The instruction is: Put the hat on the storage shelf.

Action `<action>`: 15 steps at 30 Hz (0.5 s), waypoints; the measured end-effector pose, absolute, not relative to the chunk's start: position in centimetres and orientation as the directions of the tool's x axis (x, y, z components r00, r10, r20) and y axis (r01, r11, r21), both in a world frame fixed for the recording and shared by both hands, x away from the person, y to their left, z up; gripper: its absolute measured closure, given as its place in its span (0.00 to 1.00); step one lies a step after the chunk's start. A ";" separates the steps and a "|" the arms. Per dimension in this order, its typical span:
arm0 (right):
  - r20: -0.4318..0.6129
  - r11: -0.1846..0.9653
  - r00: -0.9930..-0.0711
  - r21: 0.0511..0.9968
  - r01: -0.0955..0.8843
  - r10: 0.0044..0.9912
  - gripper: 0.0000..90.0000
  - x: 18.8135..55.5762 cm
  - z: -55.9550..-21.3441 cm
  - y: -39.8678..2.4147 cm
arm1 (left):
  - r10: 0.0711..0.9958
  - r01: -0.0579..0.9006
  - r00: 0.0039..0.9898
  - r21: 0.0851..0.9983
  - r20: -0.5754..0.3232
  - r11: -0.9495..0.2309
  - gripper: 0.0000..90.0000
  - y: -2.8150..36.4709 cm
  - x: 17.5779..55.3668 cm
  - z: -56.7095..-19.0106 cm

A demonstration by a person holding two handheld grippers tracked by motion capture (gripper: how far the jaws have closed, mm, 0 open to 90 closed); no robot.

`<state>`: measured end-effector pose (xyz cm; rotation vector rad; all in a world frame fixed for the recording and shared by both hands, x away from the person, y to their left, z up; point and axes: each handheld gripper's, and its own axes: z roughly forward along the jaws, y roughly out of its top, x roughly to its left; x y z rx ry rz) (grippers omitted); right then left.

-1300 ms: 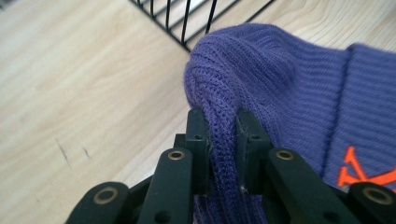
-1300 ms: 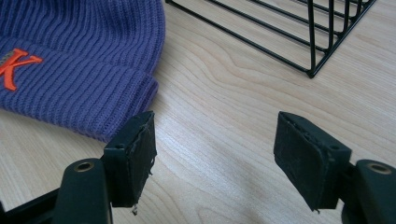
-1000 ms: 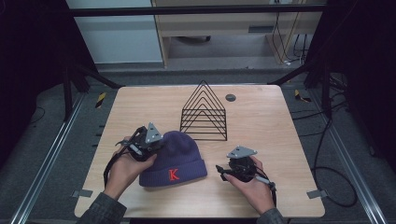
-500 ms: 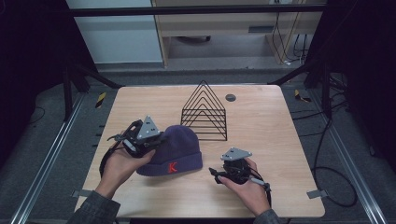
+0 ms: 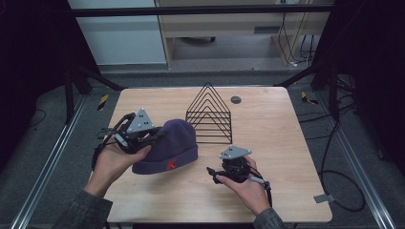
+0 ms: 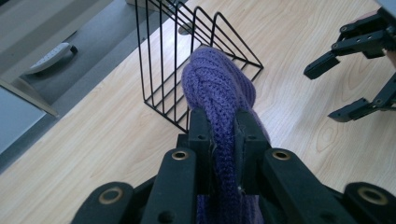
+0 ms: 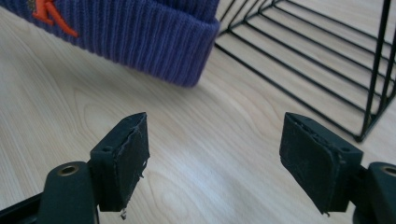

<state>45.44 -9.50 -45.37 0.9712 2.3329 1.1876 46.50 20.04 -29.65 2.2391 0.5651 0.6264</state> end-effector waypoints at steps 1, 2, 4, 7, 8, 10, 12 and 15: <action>0.001 0.414 -0.708 0.810 0.414 0.706 0.27 45.6 -45.2 -9.2 | 0.556 0.199 0.787 0.743 0.268 -0.639 0.89 20.1 46.4 -29.3; 0.001 0.415 -0.712 0.812 0.410 0.702 0.27 45.7 -45.0 -9.0 | 0.555 0.190 0.788 0.752 0.267 -0.631 0.89 20.1 46.3 -29.0; 0.001 0.416 -0.724 0.818 0.398 0.690 0.27 46.0 -44.6 -8.5 | 0.540 0.176 0.798 0.754 0.267 -0.632 0.89 20.2 46.2 -28.4; -0.008 0.427 -0.743 0.822 0.376 0.669 0.28 46.5 -43.8 -7.6 | 0.524 0.156 0.806 0.756 0.274 -0.636 0.89 20.3 45.9 -27.7; -0.009 0.427 -0.746 0.824 0.371 0.666 0.28 46.6 -43.6 -7.4 | 0.521 0.151 0.807 0.756 0.278 -0.637 0.89 20.3 45.8 -27.5; -0.002 0.425 -0.757 0.829 0.364 0.653 0.28 47.0 -43.2 -7.0 | 0.510 0.137 0.811 0.753 0.288 -0.643 0.89 20.4 45.6 -27.2; 0.014 0.424 -0.770 0.828 0.366 0.637 0.27 47.5 -42.9 -6.7 | 0.505 0.129 0.812 0.753 0.293 -0.645 0.89 20.5 45.5 -27.0; 0.018 0.442 -0.790 0.821 0.362 0.613 0.27 48.1 -42.8 -6.2 | 0.496 0.121 0.819 0.758 0.289 -0.641 0.88 20.6 45.5 -26.9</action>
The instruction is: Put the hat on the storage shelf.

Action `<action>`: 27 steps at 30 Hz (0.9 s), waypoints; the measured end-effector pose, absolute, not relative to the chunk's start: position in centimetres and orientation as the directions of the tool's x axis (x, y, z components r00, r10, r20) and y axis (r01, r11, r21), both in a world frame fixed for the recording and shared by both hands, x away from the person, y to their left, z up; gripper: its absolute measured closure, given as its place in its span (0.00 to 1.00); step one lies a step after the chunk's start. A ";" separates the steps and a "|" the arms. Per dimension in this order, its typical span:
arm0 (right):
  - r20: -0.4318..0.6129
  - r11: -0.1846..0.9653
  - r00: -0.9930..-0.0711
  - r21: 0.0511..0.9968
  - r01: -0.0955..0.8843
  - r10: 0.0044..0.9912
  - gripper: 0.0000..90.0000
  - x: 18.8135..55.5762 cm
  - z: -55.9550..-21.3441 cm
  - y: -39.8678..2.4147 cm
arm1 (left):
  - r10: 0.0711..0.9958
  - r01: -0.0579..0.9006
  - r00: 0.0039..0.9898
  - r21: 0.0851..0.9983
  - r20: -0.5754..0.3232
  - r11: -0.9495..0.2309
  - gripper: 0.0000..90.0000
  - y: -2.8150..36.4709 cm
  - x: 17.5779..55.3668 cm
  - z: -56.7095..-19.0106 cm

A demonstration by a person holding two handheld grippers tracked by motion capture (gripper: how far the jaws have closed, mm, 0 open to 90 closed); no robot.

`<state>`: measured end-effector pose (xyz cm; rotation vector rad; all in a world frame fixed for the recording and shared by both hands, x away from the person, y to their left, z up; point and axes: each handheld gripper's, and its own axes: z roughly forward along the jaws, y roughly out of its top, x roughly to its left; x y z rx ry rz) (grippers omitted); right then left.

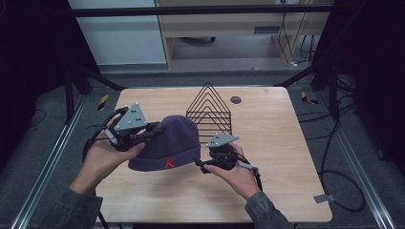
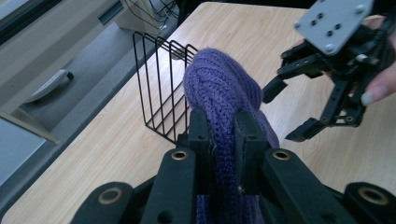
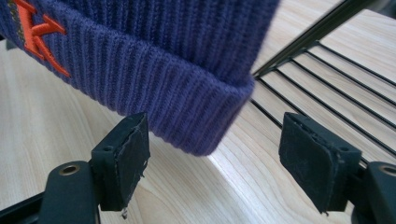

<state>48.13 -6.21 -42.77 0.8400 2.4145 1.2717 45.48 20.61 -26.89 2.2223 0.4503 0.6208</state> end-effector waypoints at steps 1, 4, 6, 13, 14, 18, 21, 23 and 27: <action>0.013 0.454 -0.797 0.817 0.357 0.604 0.28 48.3 -42.7 -6.0 | 0.496 0.119 0.820 0.761 0.287 -0.638 0.88 20.6 45.5 -26.9; 0.023 0.465 -0.813 0.811 0.355 0.582 0.31 48.9 -42.6 -5.6 | 0.487 0.115 0.823 0.753 0.293 -0.648 0.88 20.8 45.7 -26.8; 0.031 0.465 -0.817 0.810 0.359 0.576 0.33 49.4 -42.5 -5.4 | 0.485 0.117 0.825 0.753 0.288 -0.647 0.89 20.8 46.0 -26.8; 0.040 0.491 -0.842 0.797 0.351 0.537 0.52 50.2 -43.1 -4.6 | 0.493 0.129 0.825 0.760 0.274 -0.638 0.89 20.7 46.6 -27.1; 0.030 0.496 -0.844 0.798 0.343 0.535 0.54 50.1 -43.2 -4.5 | 0.494 0.132 0.827 0.762 0.268 -0.634 0.89 20.7 46.7 -27.1; 0.023 0.489 -0.849 0.809 0.326 0.528 0.65 50.0 -43.2 -4.6 | 0.508 0.144 0.820 0.763 0.265 -0.630 0.89 20.8 46.8 -27.2; 0.018 0.484 -0.854 0.817 0.312 0.520 0.75 49.7 -42.9 -4.7 | 0.524 0.148 0.810 0.773 0.263 -0.617 0.88 20.9 46.8 -27.1; 0.011 0.478 -0.855 0.825 0.301 0.519 0.80 49.3 -42.5 -5.0 | 0.540 0.154 0.800 0.779 0.263 -0.607 0.88 21.1 46.8 -27.0; -0.001 0.459 -0.852 0.842 0.281 0.523 0.83 48.5 -41.4 -6.0 | 0.569 0.164 0.781 0.795 0.257 -0.584 0.88 21.7 46.7 -26.7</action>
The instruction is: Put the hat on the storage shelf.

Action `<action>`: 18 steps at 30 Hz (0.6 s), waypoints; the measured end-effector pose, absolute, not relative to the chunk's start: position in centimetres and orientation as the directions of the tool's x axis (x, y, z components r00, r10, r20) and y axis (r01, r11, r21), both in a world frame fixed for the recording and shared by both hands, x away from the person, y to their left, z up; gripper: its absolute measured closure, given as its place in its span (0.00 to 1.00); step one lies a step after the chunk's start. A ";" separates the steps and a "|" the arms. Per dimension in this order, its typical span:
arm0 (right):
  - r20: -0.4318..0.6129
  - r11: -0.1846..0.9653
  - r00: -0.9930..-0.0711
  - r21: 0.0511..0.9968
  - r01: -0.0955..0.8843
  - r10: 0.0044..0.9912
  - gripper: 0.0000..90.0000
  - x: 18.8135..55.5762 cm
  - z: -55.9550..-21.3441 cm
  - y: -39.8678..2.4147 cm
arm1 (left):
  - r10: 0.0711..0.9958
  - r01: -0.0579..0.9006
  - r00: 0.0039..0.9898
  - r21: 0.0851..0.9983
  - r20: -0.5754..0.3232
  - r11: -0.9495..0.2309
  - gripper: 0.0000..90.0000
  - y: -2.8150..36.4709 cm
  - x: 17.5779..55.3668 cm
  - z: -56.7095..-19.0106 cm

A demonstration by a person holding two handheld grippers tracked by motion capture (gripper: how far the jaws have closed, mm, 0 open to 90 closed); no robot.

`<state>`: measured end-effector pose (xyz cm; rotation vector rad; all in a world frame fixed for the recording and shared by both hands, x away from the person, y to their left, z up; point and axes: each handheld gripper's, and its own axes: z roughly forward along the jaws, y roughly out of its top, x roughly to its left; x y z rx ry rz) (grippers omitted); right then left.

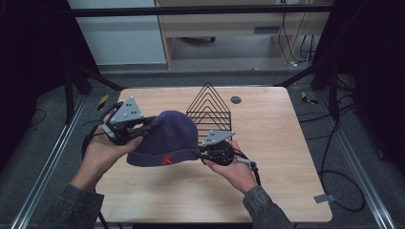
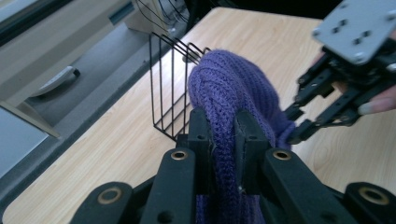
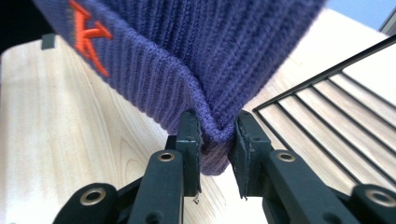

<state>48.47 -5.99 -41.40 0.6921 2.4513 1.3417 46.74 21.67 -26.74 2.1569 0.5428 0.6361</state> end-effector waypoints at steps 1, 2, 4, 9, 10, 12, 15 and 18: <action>-0.007 0.459 -0.851 0.845 0.276 0.525 0.83 48.3 -41.1 -6.3 | 0.577 0.168 0.777 0.800 0.252 -0.576 0.88 21.7 46.8 -26.6; -0.012 0.460 -0.850 0.845 0.272 0.526 0.84 48.1 -40.7 -6.5 | 0.581 0.170 0.774 0.802 0.250 -0.572 0.88 21.7 46.8 -26.5; -0.032 0.463 -0.848 0.848 0.257 0.528 0.84 47.7 -39.9 -7.0 | 0.585 0.153 0.768 0.813 0.260 -0.562 0.87 21.5 46.9 -26.0; -0.081 0.468 -0.841 0.857 0.215 0.535 0.85 47.0 -37.3 -8.4 | 0.584 0.114 0.762 0.830 0.280 -0.546 0.87 21.1 47.2 -24.9; -0.087 0.466 -0.838 0.859 0.210 0.538 0.85 47.0 -36.9 -8.6 | 0.589 0.118 0.762 0.836 0.270 -0.536 0.87 20.9 47.4 -24.6; -0.095 0.464 -0.833 0.862 0.205 0.545 0.86 47.0 -36.1 -9.0 | 0.601 0.125 0.757 0.846 0.257 -0.519 0.87 20.6 47.9 -24.0; -0.108 0.458 -0.824 0.867 0.196 0.557 0.86 47.1 -35.0 -9.7 | 0.621 0.135 0.747 0.862 0.235 -0.489 0.88 20.1 48.8 -23.3; -0.121 0.452 -0.815 0.873 0.184 0.567 0.86 47.3 -33.9 -10.3 | 0.634 0.134 0.743 0.880 0.215 -0.455 0.88 19.4 49.5 -22.4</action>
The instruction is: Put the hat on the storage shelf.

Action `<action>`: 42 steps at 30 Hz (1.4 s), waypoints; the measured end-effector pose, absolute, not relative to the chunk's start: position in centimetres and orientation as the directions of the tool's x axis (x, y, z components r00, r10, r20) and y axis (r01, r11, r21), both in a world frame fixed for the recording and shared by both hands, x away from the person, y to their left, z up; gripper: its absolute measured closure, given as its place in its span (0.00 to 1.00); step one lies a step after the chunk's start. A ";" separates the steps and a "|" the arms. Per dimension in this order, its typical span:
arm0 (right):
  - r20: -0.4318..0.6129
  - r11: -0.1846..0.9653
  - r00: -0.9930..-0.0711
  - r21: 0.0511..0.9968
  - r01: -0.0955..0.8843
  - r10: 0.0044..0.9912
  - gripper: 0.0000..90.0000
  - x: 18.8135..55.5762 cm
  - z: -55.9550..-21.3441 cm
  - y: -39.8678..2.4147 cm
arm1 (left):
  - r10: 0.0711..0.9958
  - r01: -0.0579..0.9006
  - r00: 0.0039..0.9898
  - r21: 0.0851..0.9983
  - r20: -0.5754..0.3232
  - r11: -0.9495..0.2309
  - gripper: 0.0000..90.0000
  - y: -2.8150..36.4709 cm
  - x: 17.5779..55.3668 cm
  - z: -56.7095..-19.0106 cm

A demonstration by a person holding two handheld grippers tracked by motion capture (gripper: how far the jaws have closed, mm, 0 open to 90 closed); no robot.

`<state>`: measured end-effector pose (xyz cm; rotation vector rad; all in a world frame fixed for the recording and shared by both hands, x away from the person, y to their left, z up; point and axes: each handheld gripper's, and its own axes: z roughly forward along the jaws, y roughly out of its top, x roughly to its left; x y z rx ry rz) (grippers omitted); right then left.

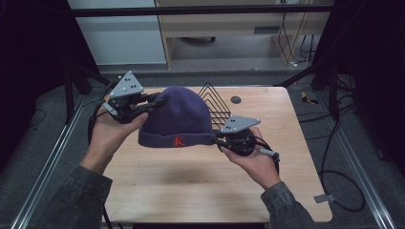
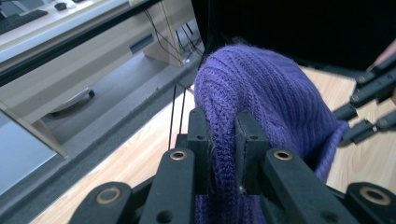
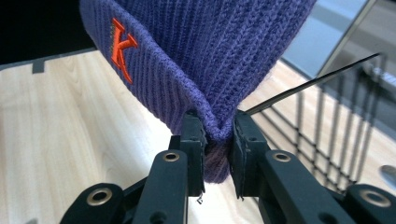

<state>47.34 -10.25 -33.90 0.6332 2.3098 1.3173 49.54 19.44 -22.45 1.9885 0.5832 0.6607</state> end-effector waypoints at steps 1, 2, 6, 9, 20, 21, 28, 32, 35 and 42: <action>-0.127 0.451 -0.811 0.874 0.180 0.570 0.86 47.5 -33.6 -10.4 | 0.635 0.127 0.741 0.881 0.221 -0.455 0.88 19.1 49.8 -22.2; -0.128 0.447 -0.805 0.876 0.182 0.579 0.86 47.7 -33.3 -10.7 | 0.633 0.120 0.740 0.880 0.229 -0.459 0.88 18.8 50.0 -21.9; -0.114 0.426 -0.787 0.882 0.201 0.606 0.86 49.0 -32.3 -11.6 | 0.634 0.104 0.735 0.884 0.241 -0.457 0.88 17.6 51.2 -20.9; -0.106 0.407 -0.779 0.891 0.202 0.618 0.85 50.0 -31.5 -12.3 | 0.633 0.095 0.738 0.893 0.233 -0.440 0.88 16.9 52.4 -20.3; -0.124 0.379 -0.700 0.898 0.222 0.703 0.86 53.7 -29.9 -14.2 | 0.631 0.064 0.739 0.907 0.237 -0.416 0.88 15.1 56.4 -19.8; -0.126 0.380 -0.691 0.897 0.228 0.711 0.85 54.0 -30.0 -14.2 | 0.635 0.068 0.738 0.912 0.227 -0.405 0.88 14.8 56.7 -19.9; -0.145 0.396 -0.641 0.878 0.267 0.754 0.85 55.5 -30.8 -14.8 | 0.629 0.069 0.740 0.903 0.239 -0.424 0.88 13.1 58.7 -20.6; -0.139 0.386 -0.623 0.878 0.281 0.769 0.85 56.1 -31.1 -15.3 | 0.628 0.068 0.740 0.903 0.240 -0.424 0.87 12.2 59.9 -21.0; -0.137 0.384 -0.619 0.878 0.286 0.773 0.85 56.5 -31.4 -15.6 | 0.627 0.076 0.744 0.903 0.231 -0.423 0.88 11.8 60.6 -21.4; -0.121 0.388 -0.619 0.865 0.318 0.776 0.85 57.1 -32.2 -15.9 | 0.623 0.082 0.745 0.893 0.240 -0.442 0.88 11.3 61.5 -22.2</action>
